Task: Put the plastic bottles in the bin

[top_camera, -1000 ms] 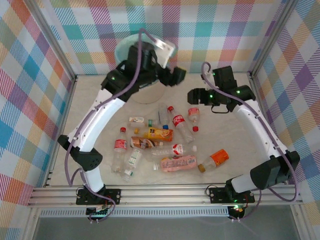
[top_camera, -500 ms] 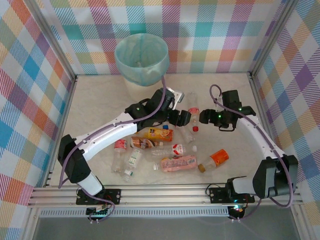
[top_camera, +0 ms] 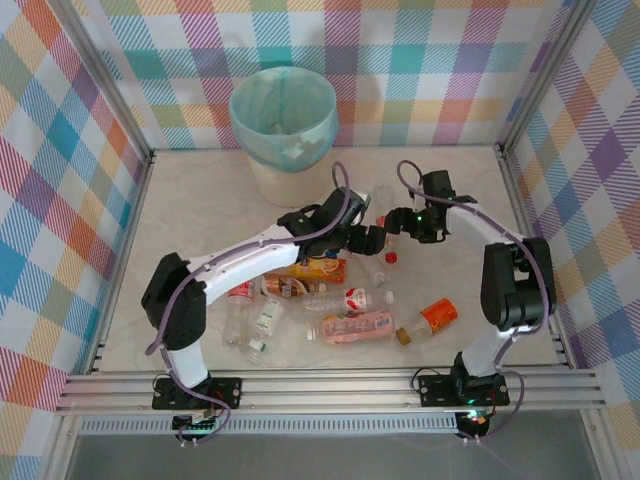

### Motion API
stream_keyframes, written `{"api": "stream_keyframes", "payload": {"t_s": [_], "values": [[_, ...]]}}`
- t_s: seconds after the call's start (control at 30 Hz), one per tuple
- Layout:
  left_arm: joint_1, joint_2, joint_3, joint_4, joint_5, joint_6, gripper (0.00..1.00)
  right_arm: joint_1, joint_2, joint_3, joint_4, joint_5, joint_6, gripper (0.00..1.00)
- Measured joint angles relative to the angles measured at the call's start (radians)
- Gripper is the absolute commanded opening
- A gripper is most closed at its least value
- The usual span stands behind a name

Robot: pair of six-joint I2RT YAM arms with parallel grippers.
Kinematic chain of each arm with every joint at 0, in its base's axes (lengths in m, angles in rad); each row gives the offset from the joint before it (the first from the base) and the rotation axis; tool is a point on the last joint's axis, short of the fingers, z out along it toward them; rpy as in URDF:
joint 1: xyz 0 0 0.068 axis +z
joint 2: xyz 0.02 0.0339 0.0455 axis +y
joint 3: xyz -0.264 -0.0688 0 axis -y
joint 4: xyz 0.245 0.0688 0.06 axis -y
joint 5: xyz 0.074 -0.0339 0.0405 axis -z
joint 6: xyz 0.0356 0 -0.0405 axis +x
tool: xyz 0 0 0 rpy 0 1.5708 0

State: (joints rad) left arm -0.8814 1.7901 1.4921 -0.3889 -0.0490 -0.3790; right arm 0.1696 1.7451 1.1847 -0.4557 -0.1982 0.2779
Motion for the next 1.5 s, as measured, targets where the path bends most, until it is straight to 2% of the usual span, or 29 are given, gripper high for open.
{"api": "stream_keyframes", "payload": {"t_s": [0.5, 0.93, 1.27, 1.5], "values": [[0.033, 0.040, 0.014, 0.007, -0.016, -0.029, 0.85, 0.000, 0.215, 0.142, 0.017, -0.050, 0.003, 0.76], [0.053, 0.049, 0.014, 0.007, -0.013, -0.050, 0.85, 0.000, 0.268, 0.187, -0.010, -0.054, -0.005, 0.64], [0.074, 0.051, 0.023, 0.004, 0.007, -0.055, 0.85, 0.000, 0.246, 0.184, -0.032, -0.057, -0.005, 0.60], [0.079, 0.029, 0.073, -0.012, 0.019, -0.049, 0.85, 0.000, 0.034, 0.088, -0.035, -0.081, -0.005, 0.59]]}}
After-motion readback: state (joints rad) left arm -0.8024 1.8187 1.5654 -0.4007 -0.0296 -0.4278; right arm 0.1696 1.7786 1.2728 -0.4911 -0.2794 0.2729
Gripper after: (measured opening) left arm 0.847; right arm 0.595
